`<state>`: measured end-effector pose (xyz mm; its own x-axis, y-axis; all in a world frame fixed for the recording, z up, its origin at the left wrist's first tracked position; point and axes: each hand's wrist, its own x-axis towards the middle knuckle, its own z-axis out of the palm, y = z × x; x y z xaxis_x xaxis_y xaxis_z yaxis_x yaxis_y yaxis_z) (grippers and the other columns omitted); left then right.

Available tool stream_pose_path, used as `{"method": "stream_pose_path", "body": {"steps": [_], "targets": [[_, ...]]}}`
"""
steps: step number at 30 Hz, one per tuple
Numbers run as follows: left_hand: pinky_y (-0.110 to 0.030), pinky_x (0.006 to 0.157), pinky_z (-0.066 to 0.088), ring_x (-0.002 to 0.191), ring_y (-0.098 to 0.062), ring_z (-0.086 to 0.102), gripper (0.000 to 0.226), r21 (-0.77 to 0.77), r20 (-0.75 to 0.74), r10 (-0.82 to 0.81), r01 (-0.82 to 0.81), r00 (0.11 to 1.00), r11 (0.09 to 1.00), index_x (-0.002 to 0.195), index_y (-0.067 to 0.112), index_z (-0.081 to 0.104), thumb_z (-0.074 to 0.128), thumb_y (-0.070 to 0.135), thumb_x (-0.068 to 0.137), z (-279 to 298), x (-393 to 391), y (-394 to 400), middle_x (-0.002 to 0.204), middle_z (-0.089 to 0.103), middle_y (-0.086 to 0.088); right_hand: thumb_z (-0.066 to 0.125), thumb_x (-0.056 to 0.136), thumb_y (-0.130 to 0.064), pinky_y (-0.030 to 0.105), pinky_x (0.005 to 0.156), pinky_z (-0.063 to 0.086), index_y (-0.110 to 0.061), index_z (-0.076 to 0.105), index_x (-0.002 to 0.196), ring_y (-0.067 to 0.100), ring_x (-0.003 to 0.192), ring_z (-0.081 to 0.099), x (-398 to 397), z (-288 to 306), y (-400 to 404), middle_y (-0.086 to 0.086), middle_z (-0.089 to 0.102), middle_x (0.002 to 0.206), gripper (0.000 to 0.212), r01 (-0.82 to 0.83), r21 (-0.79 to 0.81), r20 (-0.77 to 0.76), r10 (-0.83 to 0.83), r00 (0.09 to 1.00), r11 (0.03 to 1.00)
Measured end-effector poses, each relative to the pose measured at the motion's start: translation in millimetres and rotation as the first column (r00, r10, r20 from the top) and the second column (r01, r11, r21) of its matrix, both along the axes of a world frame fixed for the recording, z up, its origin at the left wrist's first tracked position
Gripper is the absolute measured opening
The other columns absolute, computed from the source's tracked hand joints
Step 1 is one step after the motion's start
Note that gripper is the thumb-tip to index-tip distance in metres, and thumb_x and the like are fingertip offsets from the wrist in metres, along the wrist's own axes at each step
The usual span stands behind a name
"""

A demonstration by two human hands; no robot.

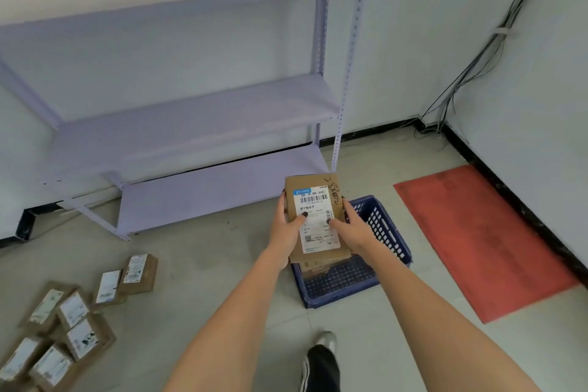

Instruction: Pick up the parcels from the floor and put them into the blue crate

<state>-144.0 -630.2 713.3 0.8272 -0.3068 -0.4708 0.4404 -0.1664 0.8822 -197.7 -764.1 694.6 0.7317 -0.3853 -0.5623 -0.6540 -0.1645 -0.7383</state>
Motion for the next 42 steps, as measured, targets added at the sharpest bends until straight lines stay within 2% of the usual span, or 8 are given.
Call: {"method": "stream_pose_path", "body": {"steps": [6,11,15,20,27,33,38,42], "targets": [[-0.043,0.097,0.045,0.124,-0.023,0.047,0.064,-0.018,0.006,-0.001,0.002,1.0,1.0,0.146,0.033,0.018,0.047,0.008,0.096,-13.5,37.2,-83.7,0.146,0.039,-0.003,0.048,0.095,-0.03,0.041,0.102,0.041,-0.023,0.0,0.152,0.031,0.127,0.047,47.5,-1.0,-88.0,0.011,0.042,0.145,0.074,0.079,0.074,-0.043,-0.076,0.996,0.994],[-0.035,0.09,0.047,0.108,-0.011,0.047,0.062,0.002,0.0,0.065,-0.065,0.998,0.998,0.146,0.033,0.02,0.047,0.009,0.095,-30.4,68.9,-136.1,0.145,0.041,-0.001,0.045,0.096,-0.033,0.037,0.088,0.043,-0.023,0.028,0.147,0.024,0.113,0.053,88.3,-24.5,-147.7,0.007,0.054,0.135,0.054,0.047,0.126,-0.101,-0.035,0.994,0.991],[-0.033,0.083,0.046,0.116,-0.02,0.051,0.062,0.024,-0.054,0.099,-0.097,0.994,0.995,0.146,0.031,0.021,0.048,0.009,0.095,-48.5,77.1,-163.8,0.146,0.04,-0.002,0.045,0.093,-0.044,0.049,0.095,0.041,-0.031,0.025,0.147,0.032,0.125,0.046,101.8,-45.4,-177.2,0.004,0.049,0.139,0.059,0.013,0.14,-0.184,0.013,0.983,0.99],[-0.032,0.08,0.047,0.105,-0.014,0.052,0.067,0.094,-0.124,0.13,-0.119,0.984,0.988,0.147,0.034,0.018,0.051,0.009,0.094,-63.6,78.6,-191.7,0.142,0.045,-0.003,0.057,0.09,-0.036,0.043,0.101,0.048,-0.016,0.031,0.146,0.028,0.12,0.056,107.8,-69.1,-201.7,0.008,0.053,0.138,0.065,-0.025,0.146,-0.132,0.044,0.99,0.989],[-0.026,0.085,0.044,0.115,-0.016,0.05,0.064,0.131,-0.124,0.147,-0.131,0.981,0.983,0.148,0.029,0.02,0.049,0.007,0.095,-89.8,88.0,-231.9,0.124,0.046,0.005,0.06,0.089,-0.025,0.043,0.097,0.051,-0.013,0.033,0.144,0.028,0.115,0.059,121.8,-117.0,-238.9,0.01,0.056,0.133,0.062,0.042,0.23,-0.206,0.006,0.978,0.972],[-0.023,0.078,0.051,0.101,-0.013,0.057,0.064,0.219,-0.153,0.155,-0.119,0.976,0.968,0.147,0.025,0.024,0.049,0.002,0.093,-159.7,95.9,-254.3,0.133,0.055,-0.007,0.062,0.088,-0.022,0.045,0.099,0.049,-0.024,0.022,0.148,0.027,0.117,0.058,121.9,-176.5,-257.8,0.005,0.054,0.135,0.073,-0.051,0.204,-0.233,0.1,0.967,0.978],[-0.028,0.084,0.047,0.101,-0.011,0.052,0.061,0.267,-0.187,0.123,-0.07,0.975,0.961,0.147,0.027,0.023,0.047,0.006,0.095,-213.8,98.1,-269.0,0.136,0.052,-0.002,0.067,0.085,-0.02,0.044,0.098,0.05,-0.025,0.024,0.147,0.026,0.116,0.058,120.3,-237.3,-273.8,0.002,0.056,0.133,0.076,-0.09,0.184,-0.269,0.138,0.953,0.979],[-0.027,0.074,0.05,0.09,-0.009,0.056,0.061,0.358,-0.194,0.081,-0.006,0.978,0.934,0.147,0.028,0.022,0.047,0.008,0.095,-270.0,95.4,-272.3,0.13,0.055,0.005,0.069,0.083,-0.018,0.041,0.096,0.051,-0.023,0.027,0.145,0.026,0.116,0.058,113.8,-295.0,-276.1,0.003,0.056,0.131,0.076,-0.089,0.187,-0.317,0.145,0.937,0.978]]}}
